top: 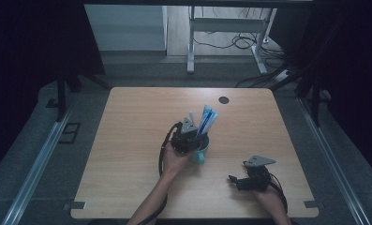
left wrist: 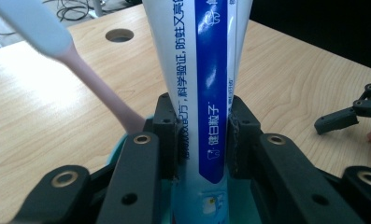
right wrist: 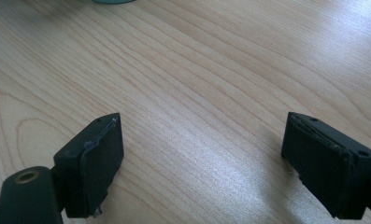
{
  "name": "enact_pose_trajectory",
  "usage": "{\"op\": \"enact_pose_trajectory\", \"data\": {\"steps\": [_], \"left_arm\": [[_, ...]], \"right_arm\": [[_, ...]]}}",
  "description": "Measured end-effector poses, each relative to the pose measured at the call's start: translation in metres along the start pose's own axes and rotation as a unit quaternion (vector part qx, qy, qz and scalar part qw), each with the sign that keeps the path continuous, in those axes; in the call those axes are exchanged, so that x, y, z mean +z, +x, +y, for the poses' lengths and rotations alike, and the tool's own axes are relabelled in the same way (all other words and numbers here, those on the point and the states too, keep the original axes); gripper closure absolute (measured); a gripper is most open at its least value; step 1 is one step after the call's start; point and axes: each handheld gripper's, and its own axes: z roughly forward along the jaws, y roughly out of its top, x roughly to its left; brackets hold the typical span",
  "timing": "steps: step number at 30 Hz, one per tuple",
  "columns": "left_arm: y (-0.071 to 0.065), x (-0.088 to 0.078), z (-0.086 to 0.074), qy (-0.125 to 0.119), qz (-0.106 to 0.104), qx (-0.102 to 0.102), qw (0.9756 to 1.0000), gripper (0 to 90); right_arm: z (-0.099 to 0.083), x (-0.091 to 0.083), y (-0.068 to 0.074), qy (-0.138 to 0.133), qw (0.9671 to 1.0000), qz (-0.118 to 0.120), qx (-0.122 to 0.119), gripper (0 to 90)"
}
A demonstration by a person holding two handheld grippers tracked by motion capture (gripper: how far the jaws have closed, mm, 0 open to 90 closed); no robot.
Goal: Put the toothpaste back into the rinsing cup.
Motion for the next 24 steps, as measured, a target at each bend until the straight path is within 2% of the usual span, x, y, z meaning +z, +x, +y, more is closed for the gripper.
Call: {"op": "enact_pose_trajectory", "data": {"steps": [8, 15, 20, 24], "left_arm": [[0.0006, -0.0002, -0.0018, 0.009, -0.001, 0.003, 1.0, 69.2], [0.0007, -0.0001, -0.0011, 0.012, -0.001, -0.004, 0.9999, 67.5], [0.0019, -0.0044, 0.0004, 0.004, -0.005, -0.013, 0.9999, 59.9], [0.0023, -0.0087, 0.0007, 0.0, -0.003, -0.011, 0.9999, 51.9]], "right_arm": [[0.0, 0.0, -0.0001, -0.001, 1.0, 0.0, -0.001, 12.7], [0.0, 0.0, 0.0001, 0.0, 1.0, 0.0, 0.0, 12.7], [0.0, 0.0, 0.0001, 0.0, 1.0, 0.0, 0.0, 12.7], [0.0, 0.0, 0.0001, 0.0, 1.0, 0.0, 0.0, 12.7]]}}
